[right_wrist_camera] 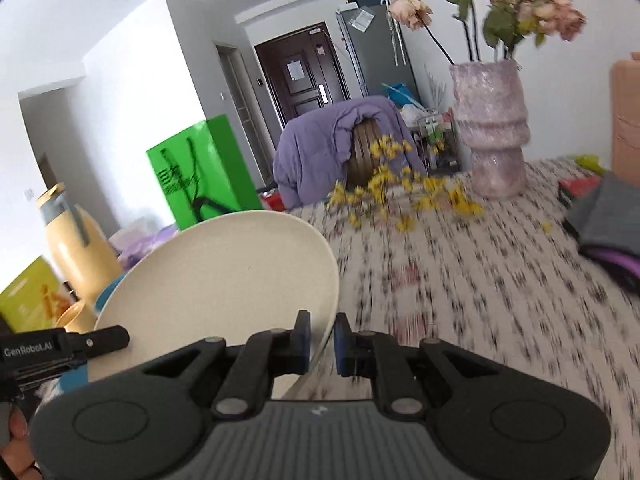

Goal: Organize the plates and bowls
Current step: 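Carry the held cream plate with both grippers toward the first placed plate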

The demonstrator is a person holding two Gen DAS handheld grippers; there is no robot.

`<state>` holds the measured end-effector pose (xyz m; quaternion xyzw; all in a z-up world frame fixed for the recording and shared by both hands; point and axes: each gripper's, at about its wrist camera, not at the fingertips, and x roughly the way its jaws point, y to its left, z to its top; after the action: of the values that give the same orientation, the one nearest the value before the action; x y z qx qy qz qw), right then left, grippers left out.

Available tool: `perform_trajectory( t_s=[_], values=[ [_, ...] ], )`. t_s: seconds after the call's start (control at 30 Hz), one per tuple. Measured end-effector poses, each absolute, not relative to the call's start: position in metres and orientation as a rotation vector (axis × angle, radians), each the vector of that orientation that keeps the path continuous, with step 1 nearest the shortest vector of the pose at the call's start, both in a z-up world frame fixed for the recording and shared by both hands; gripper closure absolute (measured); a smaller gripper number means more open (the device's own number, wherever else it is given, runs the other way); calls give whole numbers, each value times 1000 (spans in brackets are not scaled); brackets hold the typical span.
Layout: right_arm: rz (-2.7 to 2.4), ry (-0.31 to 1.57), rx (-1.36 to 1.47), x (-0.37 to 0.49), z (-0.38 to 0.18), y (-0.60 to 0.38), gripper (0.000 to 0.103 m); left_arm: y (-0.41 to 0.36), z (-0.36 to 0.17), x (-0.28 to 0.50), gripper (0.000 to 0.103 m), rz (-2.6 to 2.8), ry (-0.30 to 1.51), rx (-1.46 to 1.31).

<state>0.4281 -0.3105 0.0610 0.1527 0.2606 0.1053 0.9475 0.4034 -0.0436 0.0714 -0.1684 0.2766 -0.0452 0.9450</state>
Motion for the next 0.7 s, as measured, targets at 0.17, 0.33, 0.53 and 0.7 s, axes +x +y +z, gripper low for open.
perform_trajectory(
  t_s=[0.17,0.33,0.53,0.7],
  values=[
    [234,515,288,361,54,-301,91,-34,56,343,92,-89,588,-336],
    [236,509,267,308,47,-291,91,-26,43,292,91,-91,613,-324],
    [263,496,291,261,37,-283,91,-16,34,243,92,-81,579,-312],
    [278,498,260,237,29,-275,91,-12,16,214,91,-62,599,-335]
  ],
)
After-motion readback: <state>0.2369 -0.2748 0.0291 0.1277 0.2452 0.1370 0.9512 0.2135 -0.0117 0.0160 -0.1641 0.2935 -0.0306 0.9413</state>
